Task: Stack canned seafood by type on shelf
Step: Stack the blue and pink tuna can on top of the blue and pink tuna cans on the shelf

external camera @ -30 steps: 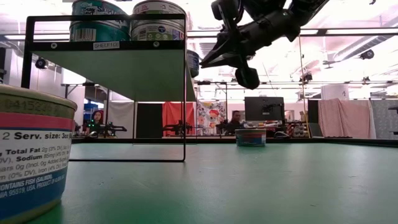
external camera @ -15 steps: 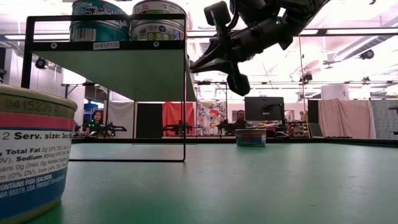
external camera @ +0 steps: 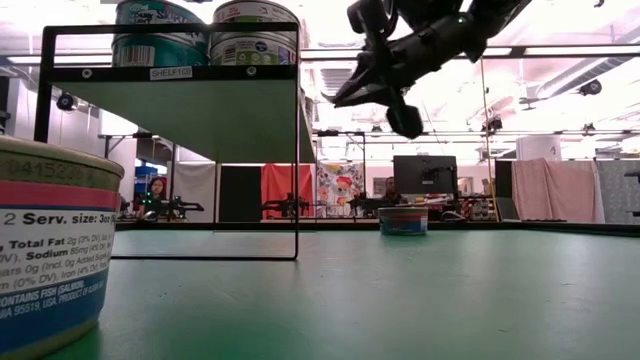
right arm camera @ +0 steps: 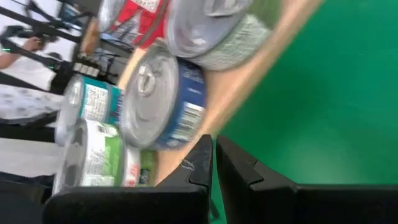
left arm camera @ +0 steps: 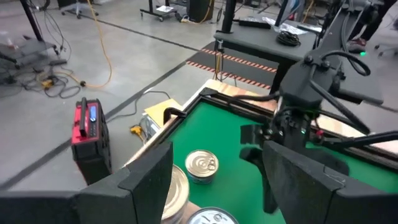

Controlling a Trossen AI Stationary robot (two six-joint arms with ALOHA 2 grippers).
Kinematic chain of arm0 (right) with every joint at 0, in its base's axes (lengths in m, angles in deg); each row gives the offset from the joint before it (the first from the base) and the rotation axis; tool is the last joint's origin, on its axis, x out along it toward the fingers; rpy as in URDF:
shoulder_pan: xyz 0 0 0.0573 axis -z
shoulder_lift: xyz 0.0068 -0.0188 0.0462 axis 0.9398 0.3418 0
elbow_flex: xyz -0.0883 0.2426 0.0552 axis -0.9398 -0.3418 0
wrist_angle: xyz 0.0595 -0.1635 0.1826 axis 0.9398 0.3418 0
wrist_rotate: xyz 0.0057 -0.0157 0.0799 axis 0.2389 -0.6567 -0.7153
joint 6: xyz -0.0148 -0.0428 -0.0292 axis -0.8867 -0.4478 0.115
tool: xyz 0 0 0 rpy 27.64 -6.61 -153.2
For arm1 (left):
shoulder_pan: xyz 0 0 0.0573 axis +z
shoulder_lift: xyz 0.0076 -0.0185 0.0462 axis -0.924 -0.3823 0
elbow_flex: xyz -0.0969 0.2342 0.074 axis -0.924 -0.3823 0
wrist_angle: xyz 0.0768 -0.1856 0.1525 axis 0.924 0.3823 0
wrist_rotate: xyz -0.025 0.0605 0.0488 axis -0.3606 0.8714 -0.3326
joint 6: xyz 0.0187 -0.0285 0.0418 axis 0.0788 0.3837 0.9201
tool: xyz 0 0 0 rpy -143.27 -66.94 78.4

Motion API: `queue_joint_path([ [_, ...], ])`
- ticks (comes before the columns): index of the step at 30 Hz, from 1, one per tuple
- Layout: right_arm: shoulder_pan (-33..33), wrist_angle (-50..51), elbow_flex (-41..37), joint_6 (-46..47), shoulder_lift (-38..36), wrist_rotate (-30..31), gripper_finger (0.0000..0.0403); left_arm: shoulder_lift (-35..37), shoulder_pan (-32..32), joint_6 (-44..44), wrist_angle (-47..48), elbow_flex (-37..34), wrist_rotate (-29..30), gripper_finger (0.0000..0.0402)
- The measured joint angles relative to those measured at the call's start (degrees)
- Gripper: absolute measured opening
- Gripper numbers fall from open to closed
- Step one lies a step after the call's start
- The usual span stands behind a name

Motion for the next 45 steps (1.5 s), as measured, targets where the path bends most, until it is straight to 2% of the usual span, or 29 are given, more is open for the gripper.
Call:
queue_joint_path([
  [7,0.26,10.90,-0.02,-2.63,-5.72,-0.09,0.0012,0.03,-2.17,-5.90,3.09,0.00,-0.74,0.0232],
  [11,0.27,15.87,-0.02,-4.79,-8.48,0.08,0.0012,0.09,-3.37,-10.19,4.44,0.00,-5.31,0.0232],
  [15,0.59,18.61,-0.02,-7.46,-10.11,0.76,0.0012,0.09,-5.19,-15.61,4.64,0.00,-9.19,0.0232],
  [21,0.63,19.49,-0.02,-9.45,-10.49,0.80,0.0012,0.09,-11.43,-21.82,4.67,0.00,-9.48,0.0232],
  [33,4.84,29.22,-0.02,-9.63,-10.23,6.36,0.0012,-0.22,-14.36,-36.50,6.32,0.00,-7.56,0.0232],
  [36,6.57,30.72,-0.02,-10.36,-9.69,9.01,0.0012,-0.64,-14.56,-36.85,6.44,0.00,-7.13,0.0232],
  [40,9.38,30.74,-0.02,-12.55,-8.08,13.32,0.0012,-1.14,-14.56,-36.43,6.37,0.00,-3.45,0.0232],
  [45,14.34,30.77,0.00,-14.90,-3.81,13.86,0.0012,-1.09,-14.52,-34.39,6.26,0.00,-0.49,0.0232],
])
